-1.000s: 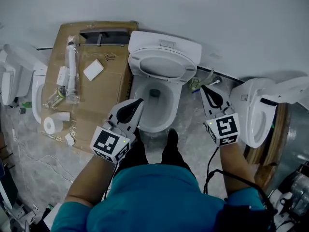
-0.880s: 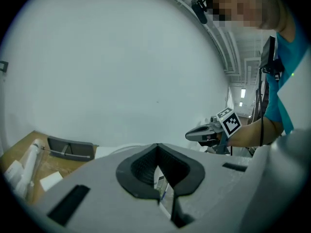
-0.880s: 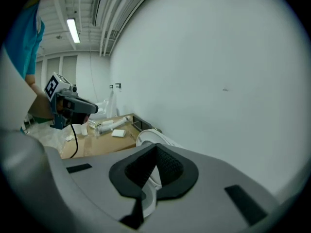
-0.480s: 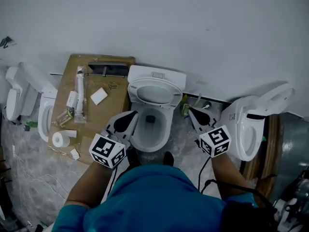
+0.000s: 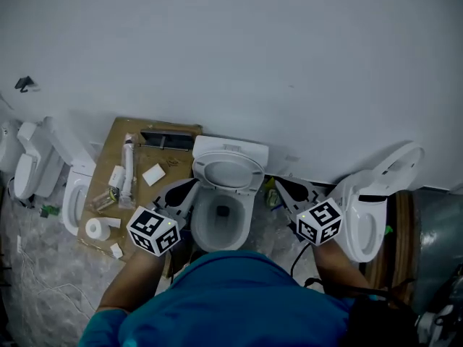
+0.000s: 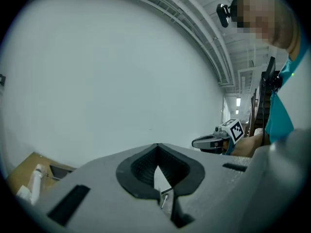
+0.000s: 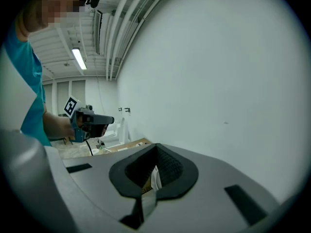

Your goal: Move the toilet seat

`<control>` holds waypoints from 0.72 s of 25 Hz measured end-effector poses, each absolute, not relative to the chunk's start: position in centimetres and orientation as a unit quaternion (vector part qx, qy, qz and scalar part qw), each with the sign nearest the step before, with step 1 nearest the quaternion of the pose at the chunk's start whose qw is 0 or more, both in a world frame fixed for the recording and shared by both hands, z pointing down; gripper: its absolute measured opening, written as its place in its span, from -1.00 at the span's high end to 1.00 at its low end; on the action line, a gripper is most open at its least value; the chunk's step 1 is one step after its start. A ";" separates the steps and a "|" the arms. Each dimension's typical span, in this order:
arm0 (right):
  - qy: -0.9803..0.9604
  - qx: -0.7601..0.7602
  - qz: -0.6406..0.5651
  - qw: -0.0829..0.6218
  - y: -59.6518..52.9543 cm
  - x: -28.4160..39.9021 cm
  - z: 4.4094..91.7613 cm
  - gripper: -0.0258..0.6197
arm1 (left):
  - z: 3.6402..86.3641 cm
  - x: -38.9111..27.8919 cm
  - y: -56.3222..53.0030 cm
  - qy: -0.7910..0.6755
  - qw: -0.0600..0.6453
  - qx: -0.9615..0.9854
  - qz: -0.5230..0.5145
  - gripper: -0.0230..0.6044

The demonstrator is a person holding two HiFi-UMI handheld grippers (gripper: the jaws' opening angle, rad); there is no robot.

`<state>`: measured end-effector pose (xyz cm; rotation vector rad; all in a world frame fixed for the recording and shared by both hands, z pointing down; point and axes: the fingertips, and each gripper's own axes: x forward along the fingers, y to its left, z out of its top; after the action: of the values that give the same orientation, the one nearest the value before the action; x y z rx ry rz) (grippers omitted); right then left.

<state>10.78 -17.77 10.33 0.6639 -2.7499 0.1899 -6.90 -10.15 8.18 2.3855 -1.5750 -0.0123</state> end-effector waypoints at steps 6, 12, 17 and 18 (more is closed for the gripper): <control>-0.967 0.211 0.047 0.134 -16.6 10.5 6.8 0.92 | 4.6 -6.6 -9.7 -0.538 0.127 0.833 -0.027 0.93; -0.972 0.197 0.073 0.105 -16.3 10.9 4.0 0.92 | 2.0 -6.7 -9.3 -0.539 0.117 0.833 -0.043 0.93; -0.974 0.187 0.104 0.073 -16.1 11.0 2.9 0.92 | 1.8 -6.6 -8.6 -0.539 0.120 0.833 -0.045 0.93; -0.975 0.186 0.103 0.070 -16.0 11.0 2.8 0.92 | 1.9 -6.6 -8.4 -0.539 0.122 0.832 -0.046 0.93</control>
<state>11.04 -15.98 2.84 0.5603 -2.9329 0.3104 -6.59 -8.44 1.94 2.4293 -1.5723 -0.1342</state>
